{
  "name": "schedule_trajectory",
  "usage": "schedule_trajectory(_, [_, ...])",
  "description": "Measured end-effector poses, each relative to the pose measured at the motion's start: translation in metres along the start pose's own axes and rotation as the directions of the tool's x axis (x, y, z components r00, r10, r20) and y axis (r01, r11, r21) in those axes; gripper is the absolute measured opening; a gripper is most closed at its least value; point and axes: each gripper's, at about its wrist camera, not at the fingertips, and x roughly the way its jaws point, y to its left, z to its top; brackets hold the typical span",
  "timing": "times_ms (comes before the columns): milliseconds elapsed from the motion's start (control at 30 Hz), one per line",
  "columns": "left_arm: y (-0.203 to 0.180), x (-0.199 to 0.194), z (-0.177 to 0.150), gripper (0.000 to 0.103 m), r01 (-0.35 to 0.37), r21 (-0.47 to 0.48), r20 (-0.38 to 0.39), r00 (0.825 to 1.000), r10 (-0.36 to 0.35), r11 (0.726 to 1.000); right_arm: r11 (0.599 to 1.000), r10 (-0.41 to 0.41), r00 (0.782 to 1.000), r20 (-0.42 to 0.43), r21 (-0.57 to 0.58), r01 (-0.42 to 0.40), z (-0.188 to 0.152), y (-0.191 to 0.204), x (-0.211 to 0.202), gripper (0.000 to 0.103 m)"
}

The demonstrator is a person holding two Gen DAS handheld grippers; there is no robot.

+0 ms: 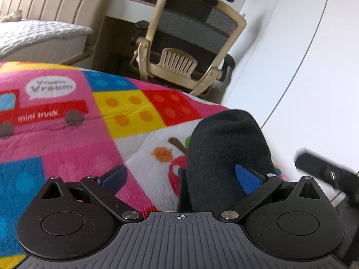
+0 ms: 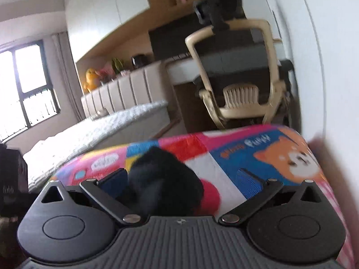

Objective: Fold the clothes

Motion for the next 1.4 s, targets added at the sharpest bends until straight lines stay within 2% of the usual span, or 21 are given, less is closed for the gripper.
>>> schedule_trajectory(67, [0.003,-0.001,-0.002,0.103,-0.004,-0.008,0.004,1.000,0.004,1.000,1.000,0.019,1.000,-0.011,-0.013,-0.019,0.001,0.001,0.022,0.103])
schedule_trajectory(167, [0.007,-0.002,-0.002,0.103,-0.019,-0.012,0.012,1.000,0.019,1.000,0.996,-0.081,0.991,-0.103,0.016,0.083,-0.002,-0.003,0.060,0.103])
schedule_trajectory(233, [0.010,-0.002,-0.003,0.103,-0.029,-0.015,0.018,0.999,0.029,0.999,0.993,-0.073,0.982,-0.174,0.077,0.088,-0.002,-0.010,0.076,0.103])
schedule_trajectory(300, [0.012,-0.002,-0.003,0.103,-0.038,-0.019,0.023,0.999,0.038,0.999,0.990,-0.079,0.976,-0.201,0.098,0.100,0.001,-0.010,0.082,0.103])
schedule_trajectory(400, [0.015,0.000,-0.004,0.103,-0.022,-0.030,0.030,0.999,0.023,0.999,0.994,-0.090,0.984,-0.155,0.050,0.099,0.009,-0.002,0.066,0.103])
schedule_trajectory(533, [0.014,-0.003,-0.007,0.103,-0.020,-0.024,0.045,0.999,0.021,1.000,0.990,-0.139,0.990,-0.015,0.030,0.140,0.021,0.000,0.043,0.103])
schedule_trajectory(633, [0.012,-0.004,-0.007,0.103,-0.023,-0.011,0.050,0.998,0.024,1.000,0.980,-0.193,0.973,-0.127,-0.065,0.186,0.023,0.004,0.062,0.103])
schedule_trajectory(733, [0.010,-0.012,-0.004,0.103,-0.022,-0.007,0.061,0.998,0.022,1.000,0.969,-0.239,0.951,-0.198,-0.102,0.223,0.018,0.005,0.083,0.103])
schedule_trajectory(800, [0.007,-0.022,-0.001,0.103,-0.008,0.001,0.073,0.997,0.008,1.000,0.971,-0.237,0.945,-0.227,-0.089,0.222,0.021,0.001,0.091,0.103])
schedule_trajectory(900, [-0.008,-0.030,-0.003,0.103,0.010,0.100,0.079,0.997,-0.017,0.995,0.973,-0.222,0.941,-0.256,-0.114,0.199,0.028,-0.003,0.099,0.103])
schedule_trajectory(933, [-0.012,-0.032,-0.003,0.103,0.013,0.131,0.080,0.997,-0.023,0.991,0.976,-0.208,0.943,-0.260,-0.120,0.182,0.030,-0.004,0.099,0.103])
schedule_trajectory(1000, [-0.018,-0.025,-0.008,0.103,-0.023,0.174,0.071,0.997,0.011,0.984,0.987,-0.151,0.955,-0.256,-0.086,0.133,0.033,-0.008,0.089,0.103])
schedule_trajectory(1100, [-0.009,-0.015,-0.013,0.103,0.021,0.120,0.027,0.999,-0.025,0.993,0.997,-0.065,0.966,-0.251,0.029,0.075,0.038,-0.022,0.068,0.103])
schedule_trajectory(1167, [-0.006,-0.011,-0.016,0.103,0.041,0.098,0.014,0.999,-0.042,0.994,0.994,-0.052,0.971,-0.235,0.080,0.073,0.042,-0.029,0.055,0.103])
schedule_trajectory(1233, [-0.007,-0.011,-0.018,0.103,0.043,0.105,0.016,0.999,-0.045,0.994,0.992,-0.101,0.977,-0.190,0.060,0.114,0.046,-0.027,0.048,0.103])
schedule_trajectory(1300, [-0.009,-0.010,-0.019,0.103,0.044,0.107,0.016,0.999,-0.045,0.993,0.989,-0.148,0.978,-0.148,-0.010,0.148,0.049,-0.018,0.049,0.103])
schedule_trajectory(1367, [-0.009,-0.011,-0.020,0.103,0.044,0.110,0.016,0.999,-0.046,0.993,0.982,-0.181,0.966,-0.182,-0.093,0.167,0.047,-0.007,0.064,0.103])
schedule_trajectory(1400, [-0.009,-0.011,-0.020,0.103,0.045,0.110,0.016,0.999,-0.047,0.993,0.970,-0.220,0.948,-0.229,-0.152,0.189,0.042,0.000,0.078,0.103])
